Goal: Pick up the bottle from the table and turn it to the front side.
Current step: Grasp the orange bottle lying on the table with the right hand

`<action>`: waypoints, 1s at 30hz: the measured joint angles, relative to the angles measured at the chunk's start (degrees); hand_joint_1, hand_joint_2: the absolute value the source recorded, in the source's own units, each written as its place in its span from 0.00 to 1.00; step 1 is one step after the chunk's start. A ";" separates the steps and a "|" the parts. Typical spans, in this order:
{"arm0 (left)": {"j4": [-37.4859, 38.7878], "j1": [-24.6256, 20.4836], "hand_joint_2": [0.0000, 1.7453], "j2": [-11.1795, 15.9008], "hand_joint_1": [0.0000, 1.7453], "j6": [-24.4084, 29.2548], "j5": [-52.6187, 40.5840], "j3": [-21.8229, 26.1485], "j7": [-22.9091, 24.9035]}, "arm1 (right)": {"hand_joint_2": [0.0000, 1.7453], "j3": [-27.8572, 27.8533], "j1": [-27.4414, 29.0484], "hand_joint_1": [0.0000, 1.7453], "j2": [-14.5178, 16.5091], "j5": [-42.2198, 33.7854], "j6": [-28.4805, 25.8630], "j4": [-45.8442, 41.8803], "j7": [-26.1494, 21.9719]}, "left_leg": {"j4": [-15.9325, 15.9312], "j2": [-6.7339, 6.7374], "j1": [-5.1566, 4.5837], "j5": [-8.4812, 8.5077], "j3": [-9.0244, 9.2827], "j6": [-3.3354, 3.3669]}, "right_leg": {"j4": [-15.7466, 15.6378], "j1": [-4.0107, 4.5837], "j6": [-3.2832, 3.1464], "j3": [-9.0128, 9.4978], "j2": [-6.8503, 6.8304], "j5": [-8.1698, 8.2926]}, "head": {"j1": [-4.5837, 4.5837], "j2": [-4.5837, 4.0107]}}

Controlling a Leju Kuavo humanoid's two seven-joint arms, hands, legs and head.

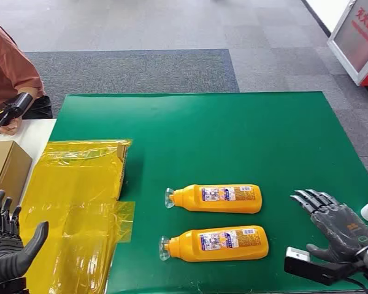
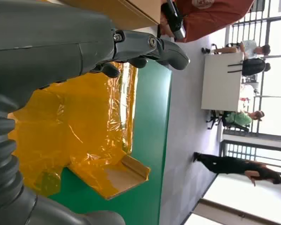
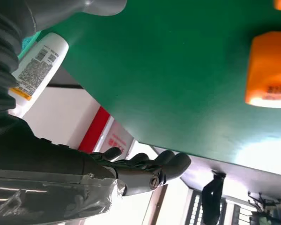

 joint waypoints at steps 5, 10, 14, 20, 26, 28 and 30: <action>0.15 -0.28 1.00 0.35 0.00 0.78 0.30 -0.58 0.39 | 1.00 5.59 -4.71 0.00 4.19 2.98 0.20 6.02 0.05 | 0.00 0.00 0.00 0.02 -0.02 0.01 | 0.01 0.00 0.00 0.00 0.00 0.00 | -0.01 0.00; 0.50 -0.72 1.00 1.08 0.00 1.44 0.56 -1.73 0.86 | 1.00 9.73 -8.76 0.00 9.05 3.99 0.14 12.19 -0.33 | 0.00 0.00 0.00 0.03 -0.03 -0.01 | 0.02 0.00 0.00 -0.02 0.00 0.00 | -0.01 0.00; 1.01 -1.16 1.00 1.69 0.00 1.64 0.64 -2.54 0.87 | 1.00 11.34 -10.70 0.00 11.83 3.74 0.23 15.93 -0.53 | -0.01 -0.01 0.00 0.03 -0.04 -0.01 | 0.02 0.00 0.00 -0.02 -0.01 -0.01 | 0.00 0.00; 1.82 -1.63 1.00 2.87 0.00 2.76 0.89 -3.49 1.00 | 1.00 12.53 -11.93 0.00 14.86 3.65 0.20 20.35 -0.68 | -0.01 -0.01 -0.01 0.03 -0.06 0.00 | 0.02 -0.01 0.01 -0.01 -0.01 -0.01 | 0.00 0.00; 2.09 -1.64 1.00 3.63 0.00 3.24 1.28 -4.21 1.10 | 1.00 12.62 -11.99 0.00 16.08 3.87 0.18 22.07 -0.71 | -0.01 -0.01 -0.01 0.03 -0.07 0.00 | 0.02 -0.01 0.01 -0.01 -0.01 -0.01 | -0.01 0.00; 2.10 -1.64 1.00 3.74 0.00 3.44 1.31 -4.27 1.13 | 1.00 12.62 -12.00 0.00 16.28 3.92 0.19 22.40 -0.71 | -0.01 -0.01 -0.01 0.03 -0.07 -0.01 | 0.02 -0.01 0.01 -0.01 -0.01 -0.01 | -0.01 0.00; 2.10 -1.63 1.00 3.80 0.00 3.57 1.35 -4.29 1.17 | 1.00 12.62 -11.99 0.00 16.37 3.94 0.18 22.66 -0.71 | -0.01 -0.01 -0.01 0.03 -0.06 0.00 | 0.02 -0.01 0.01 -0.01 -0.01 -0.01 | 0.00 0.00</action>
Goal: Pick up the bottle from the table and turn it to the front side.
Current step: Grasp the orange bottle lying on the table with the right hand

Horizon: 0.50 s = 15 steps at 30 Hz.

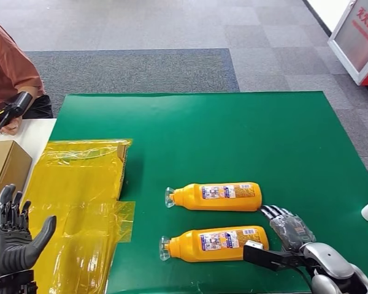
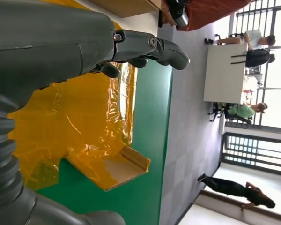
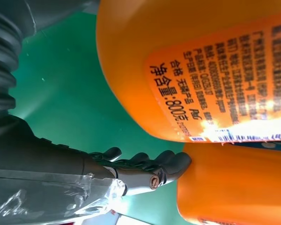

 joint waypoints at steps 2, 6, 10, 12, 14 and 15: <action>0.00 0.02 1.00 0.08 0.00 0.06 0.08 -0.01 0.02 | 1.00 -0.04 0.01 0.00 0.02 0.07 -0.07 0.13 0.01 | 0.00 0.00 0.00 0.00 0.00 0.00 | 0.00 0.00 0.00 0.00 0.00 0.00 | -0.01 0.00; 0.00 0.07 1.00 0.20 0.00 0.13 0.16 -0.04 0.04 | 1.00 -0.43 0.06 0.00 0.00 0.11 -0.43 0.11 0.19 | 0.00 0.00 0.00 0.00 0.00 0.00 | 0.00 0.00 0.00 0.00 0.00 0.00 | -0.01 0.00; 0.00 0.25 1.00 0.26 0.00 0.11 0.28 -0.02 0.04 | 1.00 -1.47 0.59 0.00 -0.58 -0.89 -0.63 -0.56 0.39 | 0.00 0.00 -0.01 0.00 0.00 0.00 | 0.00 -0.01 0.00 -0.01 0.00 0.00 | -0.02 0.00; 0.00 0.43 1.00 0.26 0.00 0.09 0.31 0.02 0.04 | 1.00 -2.30 1.30 0.00 -1.69 -1.94 -0.79 -1.75 0.50 | 0.00 0.00 -0.01 0.00 0.00 0.01 | 0.00 -0.01 0.01 -0.01 0.00 0.00 | -0.01 0.00; -0.01 0.67 1.00 0.26 0.00 0.09 0.33 0.06 0.04 | 1.00 -3.11 2.24 0.00 -2.92 -2.68 -1.04 -3.24 0.57 | 0.00 -0.01 -0.01 -0.01 0.00 0.01 | 0.00 -0.01 0.01 -0.01 0.00 0.00 | 0.00 0.00; -0.01 0.80 1.00 0.26 0.00 0.09 0.34 0.09 0.04 | 1.00 -3.47 2.75 0.00 -3.45 -2.91 -1.16 -3.99 0.62 | 0.00 -0.01 -0.01 -0.02 0.00 0.01 | 0.00 -0.01 0.02 -0.01 0.00 -0.01 | -0.01 0.00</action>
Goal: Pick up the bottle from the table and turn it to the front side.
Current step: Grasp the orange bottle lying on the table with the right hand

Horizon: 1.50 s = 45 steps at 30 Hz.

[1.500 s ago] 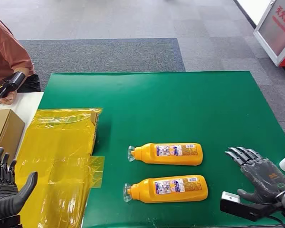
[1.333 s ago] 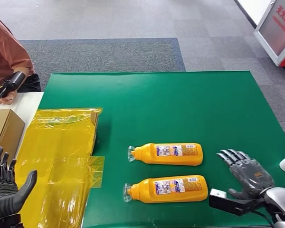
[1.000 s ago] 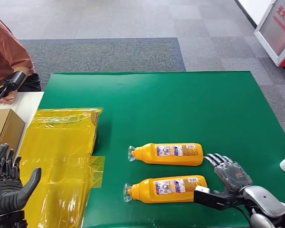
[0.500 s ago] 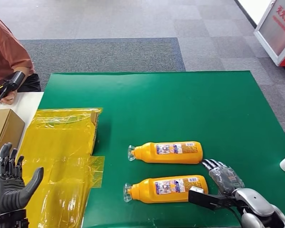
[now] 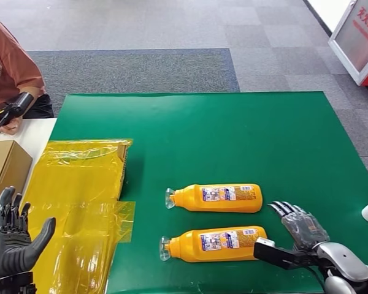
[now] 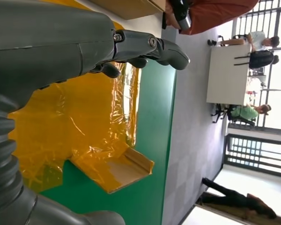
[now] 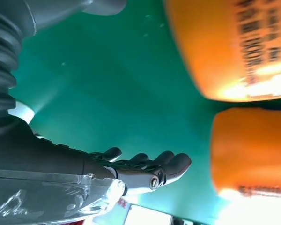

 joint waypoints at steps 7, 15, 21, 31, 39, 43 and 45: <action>-0.01 0.50 1.00 -0.36 0.00 -0.04 0.20 0.32 -0.10 | 1.00 -1.23 3.50 0.00 -3.51 -0.77 -0.77 -5.21 1.09 | 0.00 0.00 0.00 -0.02 0.00 0.00 | 0.00 0.00 0.00 0.00 -0.01 -0.02 | 0.00 0.00; -0.07 0.93 1.00 -1.10 0.00 -0.38 0.23 0.88 -0.43 | 1.00 -2.31 7.93 0.00 -8.70 -3.21 -2.78 -11.37 2.91 | 0.00 0.00 0.00 -0.02 0.00 0.01 | 0.00 0.00 0.01 0.00 0.00 -0.01 | 0.00 0.00; -0.08 0.94 1.00 -1.68 0.00 -1.52 0.23 1.60 -0.92 | 1.00 -1.01 7.84 0.00 -9.73 -4.35 -2.94 -13.09 1.85 | 0.00 0.00 0.01 -0.02 0.00 0.00 | 0.00 0.01 0.01 0.00 0.00 -0.01 | -0.01 0.00; -0.03 0.20 1.00 -1.74 0.00 -1.92 0.16 1.59 -1.09 | 1.00 5.70 1.07 0.00 -5.41 -5.26 -0.21 -9.64 -2.49 | 0.00 0.01 0.02 0.02 0.02 -0.03 | 0.00 0.02 -0.03 -0.01 0.01 0.02 | -0.01 0.00; 0.34 -0.38 1.00 -1.46 0.00 -0.79 0.53 1.40 -0.99 | 1.00 9.82 -4.01 0.00 1.44 -4.28 1.22 -2.82 -3.55 | 0.00 0.01 0.03 0.03 0.01 -0.04 | 0.01 0.03 -0.04 -0.02 0.01 0.01 | -0.02 0.00; 0.58 -0.52 1.00 -1.31 0.00 -0.55 0.79 1.38 -0.89 | 1.00 10.87 -5.00 0.00 4.03 -4.05 1.58 -0.22 -3.83 | -0.01 0.00 0.03 0.03 -0.01 -0.04 | 0.02 0.03 -0.04 -0.02 0.00 0.00 | -0.01 0.00; 0.73 -0.65 1.00 -1.24 0.00 -0.44 0.90 1.37 -0.87 | 1.00 11.28 -5.53 0.00 4.89 -4.00 1.61 0.74 -3.87 | -0.01 0.01 0.03 0.03 -0.01 -0.04 | 0.02 0.03 -0.04 -0.03 0.01 0.00 | -0.01 0.00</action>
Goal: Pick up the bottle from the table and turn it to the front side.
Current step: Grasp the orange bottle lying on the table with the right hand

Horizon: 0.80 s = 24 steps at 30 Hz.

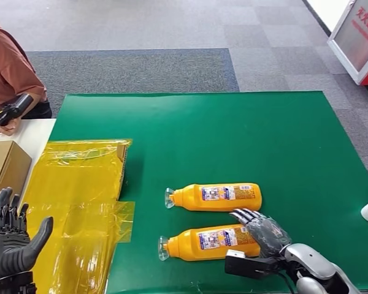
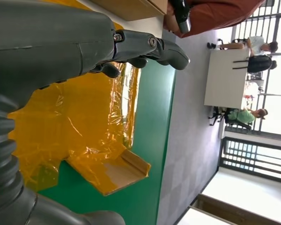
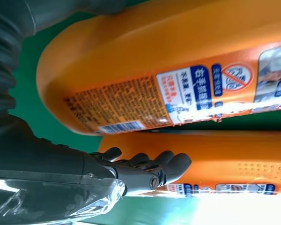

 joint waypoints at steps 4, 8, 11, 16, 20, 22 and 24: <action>0.23 -0.11 1.00 0.11 0.00 0.24 0.07 -0.02 0.00 | 1.00 0.64 -0.50 0.00 1.04 0.15 -0.01 1.31 -0.05 | 0.00 -0.01 0.00 0.00 -0.01 0.00 | 0.00 0.00 0.00 0.01 -0.01 -0.01 | 0.01 0.00; 0.42 -0.13 1.00 0.28 0.00 0.38 0.22 -0.10 0.09 | 1.00 0.93 -0.54 0.00 2.08 0.61 -0.09 2.59 0.05 | 0.00 -0.01 0.00 0.00 -0.01 0.00 | 0.00 0.00 0.00 0.01 -0.01 -0.01 | 0.01 0.00; 0.49 -0.14 1.00 0.38 0.00 0.55 0.32 -0.25 0.35 | 1.00 0.98 -0.60 0.00 2.74 0.84 -0.56 3.32 0.38 | 0.00 -0.01 0.00 0.00 0.01 0.00 | 0.00 0.00 -0.01 0.01 -0.01 -0.01 | -0.01 0.00; 0.53 -0.14 1.00 0.55 0.00 1.46 0.63 -0.91 0.80 | 1.00 1.20 -0.73 0.00 4.05 3.14 -2.77 4.96 2.56 | 0.00 -0.01 0.01 -0.01 0.03 -0.01 | 0.00 0.01 -0.02 0.03 0.00 -0.02 | 0.00 0.00; 0.52 -0.14 1.00 0.73 0.00 1.77 0.63 -1.40 1.05 | 1.00 1.32 -0.99 0.81 5.16 5.13 -4.38 6.63 4.33 | 0.00 -0.01 0.02 0.00 0.07 -0.01 | -0.01 0.02 -0.03 0.06 0.00 -0.01 | 0.00 0.00; 0.53 -0.14 1.00 0.80 0.00 1.87 0.63 -1.45 1.24 | 1.00 1.33 -1.15 1.00 5.58 5.69 -4.93 7.25 4.70 | 0.00 0.00 0.01 0.00 0.10 -0.01 | -0.01 0.02 -0.05 0.08 0.00 0.00 | 0.01 0.00; 0.53 -0.13 1.00 0.85 0.00 1.92 0.63 -1.47 1.42 | 1.00 1.35 -1.40 1.00 5.99 5.90 -5.28 7.62 4.79 | 0.00 0.00 0.01 0.00 0.14 -0.01 | -0.01 0.01 -0.06 0.08 0.00 0.01 | 0.01 0.00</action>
